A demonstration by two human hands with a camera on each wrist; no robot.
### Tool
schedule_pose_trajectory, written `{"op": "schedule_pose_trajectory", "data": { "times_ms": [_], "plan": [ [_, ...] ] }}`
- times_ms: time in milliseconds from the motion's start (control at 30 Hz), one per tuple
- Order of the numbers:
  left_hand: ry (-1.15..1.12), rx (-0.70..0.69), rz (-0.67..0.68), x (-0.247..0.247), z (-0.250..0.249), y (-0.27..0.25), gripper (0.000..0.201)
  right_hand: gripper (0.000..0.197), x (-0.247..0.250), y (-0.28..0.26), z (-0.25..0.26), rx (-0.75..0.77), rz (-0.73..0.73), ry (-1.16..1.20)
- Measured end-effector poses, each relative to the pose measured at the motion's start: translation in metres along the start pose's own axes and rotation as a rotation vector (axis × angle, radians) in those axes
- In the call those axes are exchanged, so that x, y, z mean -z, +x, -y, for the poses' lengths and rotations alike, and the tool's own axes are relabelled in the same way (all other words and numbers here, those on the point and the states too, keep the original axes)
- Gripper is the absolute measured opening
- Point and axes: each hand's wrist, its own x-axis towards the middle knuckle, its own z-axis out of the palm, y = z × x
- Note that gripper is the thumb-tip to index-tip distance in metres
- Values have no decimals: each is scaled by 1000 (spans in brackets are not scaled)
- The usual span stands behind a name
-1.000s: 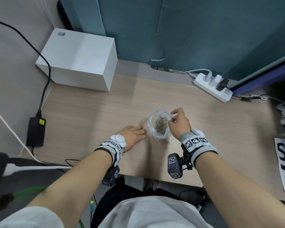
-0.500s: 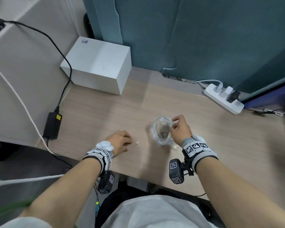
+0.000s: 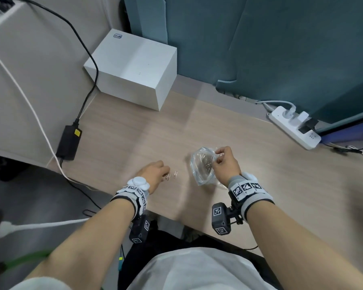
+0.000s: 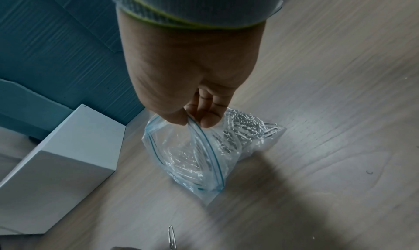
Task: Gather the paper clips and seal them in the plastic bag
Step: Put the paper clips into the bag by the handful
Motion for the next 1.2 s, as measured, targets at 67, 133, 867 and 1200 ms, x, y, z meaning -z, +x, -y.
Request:
{"op": "schedule_pose_trajectory", "data": {
  "times_ms": [67, 133, 867, 1200],
  "plan": [
    [34, -6, -12, 0, -3, 0, 20, 24, -2, 0, -1, 1, 4, -1],
    [83, -25, -4, 2, -5, 2, 16, 25, -3, 1, -2, -3, 12, -5],
    [-149, -17, -14, 11, -37, 48, 18, 27, 0, 6, -6, -79, 1, 34],
    [120, -234, 157, 16, 4, 25, 30, 27, 0, 6, -5, -71, -1, 22]
  ]
}}
